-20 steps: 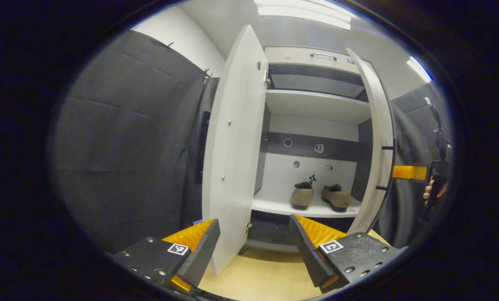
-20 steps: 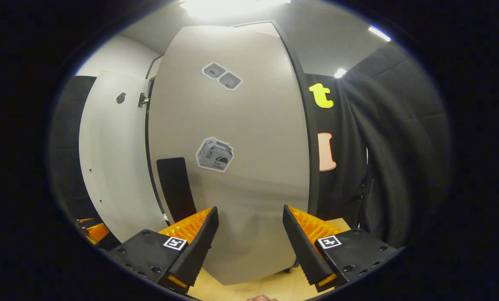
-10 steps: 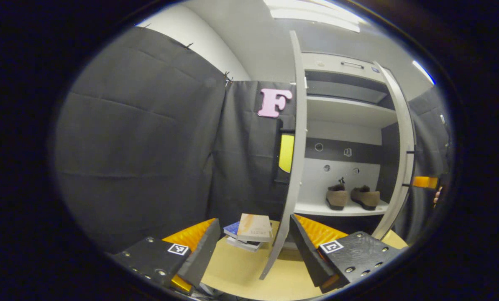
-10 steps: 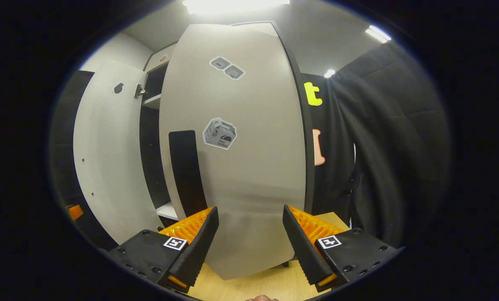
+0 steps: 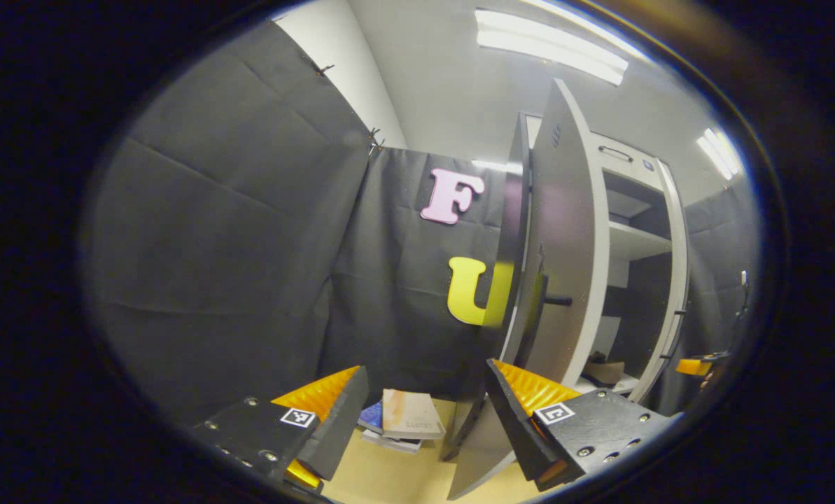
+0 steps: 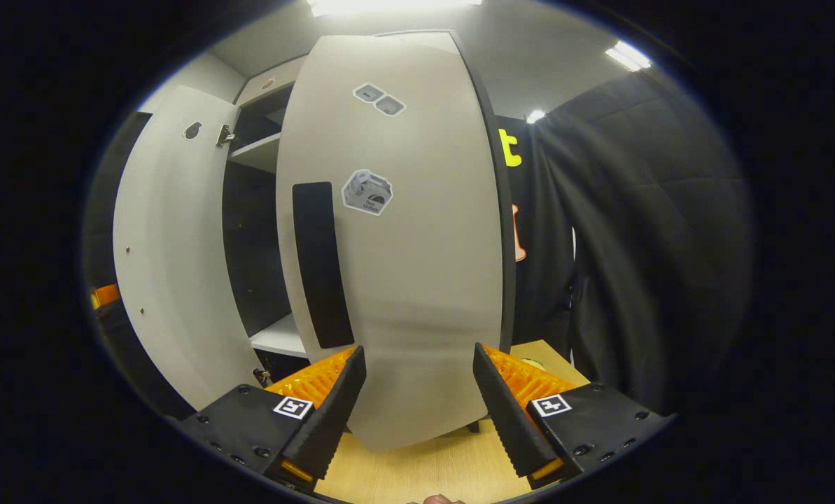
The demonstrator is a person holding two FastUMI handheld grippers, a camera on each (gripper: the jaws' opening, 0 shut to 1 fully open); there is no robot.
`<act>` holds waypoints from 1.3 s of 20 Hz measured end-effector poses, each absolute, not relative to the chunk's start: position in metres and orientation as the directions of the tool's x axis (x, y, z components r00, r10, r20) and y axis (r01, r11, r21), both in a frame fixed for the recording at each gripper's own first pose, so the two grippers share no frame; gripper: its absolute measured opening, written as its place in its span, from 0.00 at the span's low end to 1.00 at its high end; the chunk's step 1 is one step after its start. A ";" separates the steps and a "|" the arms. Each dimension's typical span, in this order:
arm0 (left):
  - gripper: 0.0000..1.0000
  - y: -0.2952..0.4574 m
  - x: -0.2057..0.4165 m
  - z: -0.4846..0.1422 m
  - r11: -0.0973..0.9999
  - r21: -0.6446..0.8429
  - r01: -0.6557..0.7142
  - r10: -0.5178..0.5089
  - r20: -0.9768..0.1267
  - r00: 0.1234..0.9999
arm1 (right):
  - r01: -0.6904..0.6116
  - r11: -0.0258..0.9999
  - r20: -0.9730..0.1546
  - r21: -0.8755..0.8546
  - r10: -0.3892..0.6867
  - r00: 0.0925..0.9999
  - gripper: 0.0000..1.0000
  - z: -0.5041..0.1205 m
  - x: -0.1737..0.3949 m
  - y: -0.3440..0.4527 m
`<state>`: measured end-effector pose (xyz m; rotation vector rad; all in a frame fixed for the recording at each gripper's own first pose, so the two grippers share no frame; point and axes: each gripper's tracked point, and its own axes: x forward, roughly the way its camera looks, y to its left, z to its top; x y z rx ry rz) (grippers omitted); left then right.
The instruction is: Grab one shoe with the right hand and put it into the shoe cabinet, grab the other shoe with the left hand and put it into the shoe cabinet; then close the right door with the right hand and the left door with the left hand.
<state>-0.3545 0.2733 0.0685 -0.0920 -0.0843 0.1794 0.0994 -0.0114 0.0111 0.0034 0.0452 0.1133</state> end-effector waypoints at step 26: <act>0.95 0.150 -0.259 0.086 0.979 -0.006 0.206 -0.206 0.002 0.979 | -0.083 0.996 -0.025 -0.028 0.082 0.996 0.93 -0.011 0.054 -0.039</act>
